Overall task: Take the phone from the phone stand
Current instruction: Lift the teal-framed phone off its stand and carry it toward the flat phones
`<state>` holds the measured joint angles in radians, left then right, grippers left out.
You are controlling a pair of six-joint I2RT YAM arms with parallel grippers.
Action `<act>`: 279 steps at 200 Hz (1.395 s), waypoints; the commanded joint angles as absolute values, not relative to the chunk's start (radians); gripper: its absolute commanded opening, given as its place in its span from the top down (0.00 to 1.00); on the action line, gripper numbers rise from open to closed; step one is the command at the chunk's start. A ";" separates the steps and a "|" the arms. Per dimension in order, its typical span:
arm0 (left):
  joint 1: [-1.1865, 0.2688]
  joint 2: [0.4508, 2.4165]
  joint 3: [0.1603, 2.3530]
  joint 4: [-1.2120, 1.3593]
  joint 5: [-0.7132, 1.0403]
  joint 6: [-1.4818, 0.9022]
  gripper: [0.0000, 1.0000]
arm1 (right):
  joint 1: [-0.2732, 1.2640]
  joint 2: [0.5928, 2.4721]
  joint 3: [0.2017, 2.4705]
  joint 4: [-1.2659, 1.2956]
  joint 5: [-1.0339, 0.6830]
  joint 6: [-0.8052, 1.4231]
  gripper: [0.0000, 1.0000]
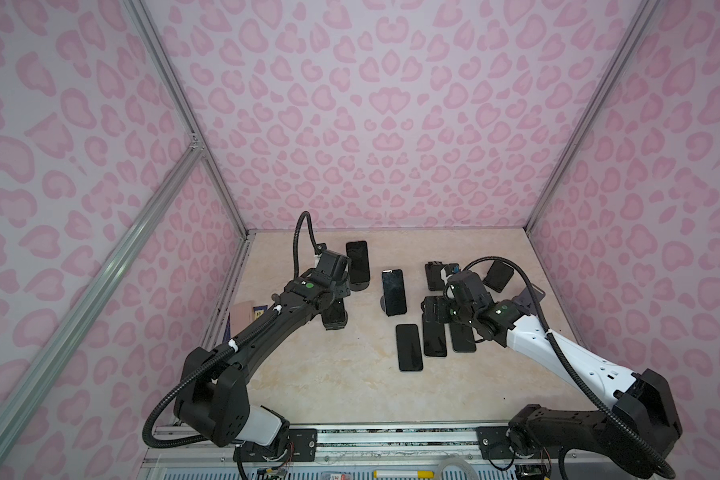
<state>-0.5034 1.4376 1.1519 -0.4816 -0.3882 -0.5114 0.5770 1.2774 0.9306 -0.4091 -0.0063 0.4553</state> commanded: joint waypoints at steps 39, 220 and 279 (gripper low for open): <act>-0.560 1.314 1.139 -0.571 -0.343 -0.555 0.38 | 0.520 1.289 0.840 -0.137 -0.368 0.550 0.03; -0.812 1.402 1.158 -0.658 -0.334 -0.729 0.42 | 0.500 1.250 0.716 -0.057 -0.345 0.579 0.05; -0.845 1.478 1.189 -0.669 -0.310 -0.764 0.43 | 0.474 1.223 0.704 -0.077 -0.341 0.547 0.05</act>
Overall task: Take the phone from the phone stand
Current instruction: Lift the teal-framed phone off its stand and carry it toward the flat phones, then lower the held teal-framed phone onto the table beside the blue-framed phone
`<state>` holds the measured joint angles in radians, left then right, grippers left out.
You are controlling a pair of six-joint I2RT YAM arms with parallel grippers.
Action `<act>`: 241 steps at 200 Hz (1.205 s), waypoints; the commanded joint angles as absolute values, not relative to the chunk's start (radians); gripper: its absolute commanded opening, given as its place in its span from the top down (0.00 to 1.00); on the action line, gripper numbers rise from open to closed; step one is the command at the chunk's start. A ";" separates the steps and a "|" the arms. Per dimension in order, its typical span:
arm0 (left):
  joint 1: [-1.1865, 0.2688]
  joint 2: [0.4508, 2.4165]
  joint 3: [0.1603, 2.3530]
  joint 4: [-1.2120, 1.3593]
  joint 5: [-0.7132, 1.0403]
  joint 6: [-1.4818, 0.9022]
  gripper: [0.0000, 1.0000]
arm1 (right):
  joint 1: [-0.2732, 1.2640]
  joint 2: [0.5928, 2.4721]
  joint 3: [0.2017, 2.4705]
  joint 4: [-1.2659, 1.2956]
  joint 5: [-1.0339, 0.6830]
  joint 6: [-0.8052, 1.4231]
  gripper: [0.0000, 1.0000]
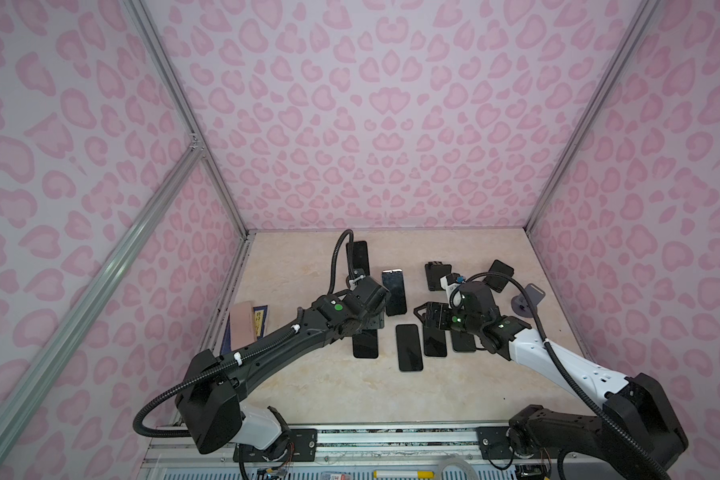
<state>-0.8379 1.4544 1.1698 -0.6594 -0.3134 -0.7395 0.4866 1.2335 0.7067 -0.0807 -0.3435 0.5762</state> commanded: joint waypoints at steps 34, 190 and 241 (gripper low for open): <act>-0.849 1.519 1.212 -0.689 -0.310 -0.766 0.43 | 0.453 1.205 0.711 -0.088 -0.344 0.541 0.06; -0.903 1.727 1.283 -0.778 -0.294 -0.904 0.46 | 0.394 1.096 0.623 -0.124 -0.302 0.527 0.05; -0.904 1.796 1.317 -0.795 -0.277 -0.914 0.46 | 0.393 1.081 0.593 -0.112 -0.298 0.525 0.05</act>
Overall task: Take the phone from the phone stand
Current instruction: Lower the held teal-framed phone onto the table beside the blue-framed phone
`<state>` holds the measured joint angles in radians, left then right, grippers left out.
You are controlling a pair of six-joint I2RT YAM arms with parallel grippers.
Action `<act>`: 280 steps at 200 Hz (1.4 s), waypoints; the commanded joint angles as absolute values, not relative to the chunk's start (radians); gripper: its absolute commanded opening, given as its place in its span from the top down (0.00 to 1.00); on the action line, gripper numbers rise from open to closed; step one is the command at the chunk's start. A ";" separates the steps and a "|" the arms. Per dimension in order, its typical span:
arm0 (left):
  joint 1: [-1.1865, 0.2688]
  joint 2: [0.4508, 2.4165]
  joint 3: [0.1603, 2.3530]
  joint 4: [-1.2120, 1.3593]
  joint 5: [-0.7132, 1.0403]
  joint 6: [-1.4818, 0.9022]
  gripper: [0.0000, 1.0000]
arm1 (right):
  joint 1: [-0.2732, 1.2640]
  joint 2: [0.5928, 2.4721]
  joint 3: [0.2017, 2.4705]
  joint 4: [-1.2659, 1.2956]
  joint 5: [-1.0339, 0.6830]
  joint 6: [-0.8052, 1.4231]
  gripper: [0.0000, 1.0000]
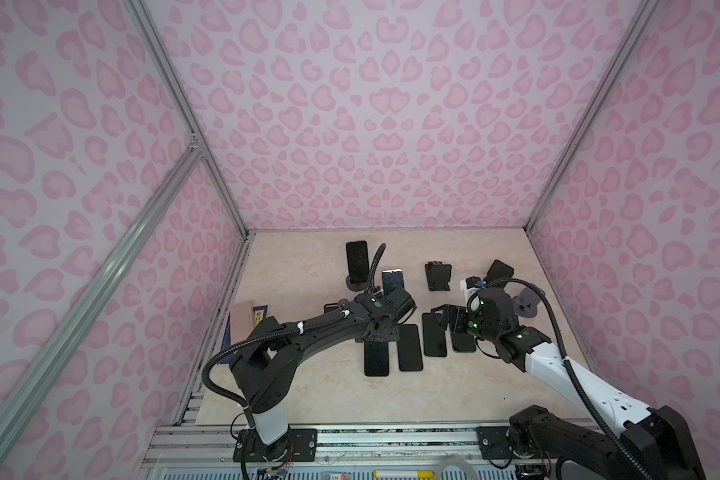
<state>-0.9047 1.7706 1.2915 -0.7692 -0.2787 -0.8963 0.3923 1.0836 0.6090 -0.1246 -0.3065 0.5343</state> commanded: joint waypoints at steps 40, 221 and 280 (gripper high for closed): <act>-0.904 1.855 1.338 -0.798 -0.269 -0.907 0.46 | 0.391 1.058 0.568 -0.113 -0.296 0.528 0.06; -0.892 1.995 1.421 -0.773 -0.217 -0.892 0.45 | 0.383 0.999 0.500 -0.105 -0.310 0.535 0.06; -0.876 1.994 1.378 -0.753 -0.214 -0.902 0.43 | 0.377 0.996 0.494 -0.111 -0.307 0.530 0.06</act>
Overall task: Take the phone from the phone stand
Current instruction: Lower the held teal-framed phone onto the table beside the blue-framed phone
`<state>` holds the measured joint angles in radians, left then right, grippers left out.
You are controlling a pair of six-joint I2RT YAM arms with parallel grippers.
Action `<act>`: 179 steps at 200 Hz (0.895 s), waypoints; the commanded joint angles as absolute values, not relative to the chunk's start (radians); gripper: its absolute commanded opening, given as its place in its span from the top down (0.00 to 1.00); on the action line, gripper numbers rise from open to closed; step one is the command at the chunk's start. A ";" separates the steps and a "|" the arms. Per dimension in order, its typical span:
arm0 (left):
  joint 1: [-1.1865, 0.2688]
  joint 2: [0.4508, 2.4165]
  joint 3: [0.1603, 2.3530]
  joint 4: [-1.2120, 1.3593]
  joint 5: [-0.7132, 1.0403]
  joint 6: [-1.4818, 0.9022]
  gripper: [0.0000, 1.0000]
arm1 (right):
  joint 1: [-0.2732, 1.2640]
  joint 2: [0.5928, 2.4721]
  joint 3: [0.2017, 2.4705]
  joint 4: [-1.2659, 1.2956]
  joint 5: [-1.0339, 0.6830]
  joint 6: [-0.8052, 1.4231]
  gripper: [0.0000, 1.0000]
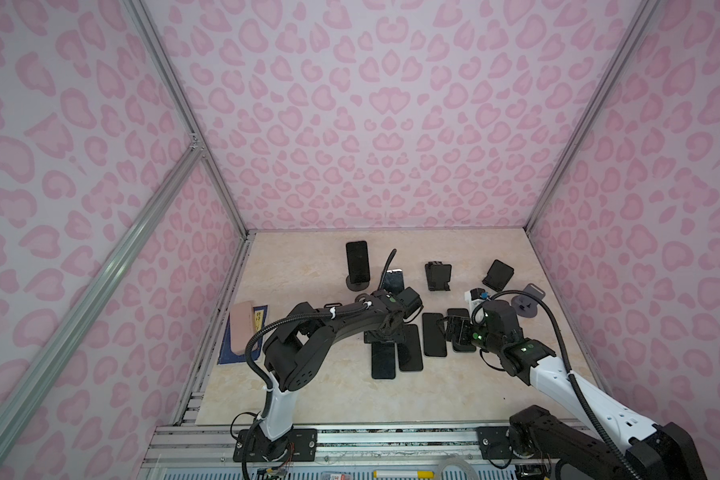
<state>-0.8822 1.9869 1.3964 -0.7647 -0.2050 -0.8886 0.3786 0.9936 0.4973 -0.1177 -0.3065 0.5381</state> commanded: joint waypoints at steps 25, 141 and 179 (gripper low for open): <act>-0.874 1.995 1.365 -0.737 -0.207 -0.906 0.41 | 0.377 0.997 0.489 -0.097 -0.311 0.535 0.06; -0.873 2.009 1.361 -0.725 -0.205 -0.904 0.28 | 0.376 1.018 0.527 -0.120 -0.311 0.527 0.06; -0.873 1.994 1.351 -0.725 -0.209 -0.900 0.26 | 0.376 1.047 0.551 -0.114 -0.318 0.525 0.06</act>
